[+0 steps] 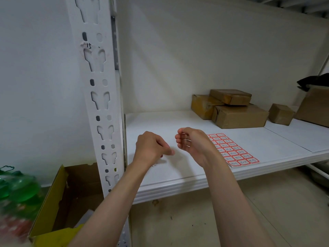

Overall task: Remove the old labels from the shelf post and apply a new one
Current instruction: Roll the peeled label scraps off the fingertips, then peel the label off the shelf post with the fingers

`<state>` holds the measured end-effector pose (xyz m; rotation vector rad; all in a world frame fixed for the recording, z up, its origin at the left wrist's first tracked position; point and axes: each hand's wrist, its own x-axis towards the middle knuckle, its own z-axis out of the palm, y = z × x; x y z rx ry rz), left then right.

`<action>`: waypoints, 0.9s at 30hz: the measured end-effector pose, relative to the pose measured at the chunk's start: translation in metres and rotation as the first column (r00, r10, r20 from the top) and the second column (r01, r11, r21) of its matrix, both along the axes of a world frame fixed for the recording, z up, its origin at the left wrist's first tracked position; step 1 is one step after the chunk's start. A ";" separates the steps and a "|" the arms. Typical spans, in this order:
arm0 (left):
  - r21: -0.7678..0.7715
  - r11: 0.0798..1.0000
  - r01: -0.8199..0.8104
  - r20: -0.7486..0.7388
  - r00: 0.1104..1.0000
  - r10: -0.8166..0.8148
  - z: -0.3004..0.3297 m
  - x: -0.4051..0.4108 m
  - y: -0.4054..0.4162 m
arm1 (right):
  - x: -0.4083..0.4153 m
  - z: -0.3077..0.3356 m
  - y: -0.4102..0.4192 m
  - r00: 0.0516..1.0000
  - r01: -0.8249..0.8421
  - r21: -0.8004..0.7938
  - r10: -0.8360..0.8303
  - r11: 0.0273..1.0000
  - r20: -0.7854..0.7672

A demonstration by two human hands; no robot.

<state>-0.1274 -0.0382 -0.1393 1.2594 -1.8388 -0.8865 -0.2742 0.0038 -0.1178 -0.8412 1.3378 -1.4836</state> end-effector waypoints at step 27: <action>-0.559 0.822 -0.107 0.025 0.989 0.146 0.115 0.031 0.073 | 0.072 0.104 0.039 0.983 0.055 -0.604 -0.149 0.795 -0.107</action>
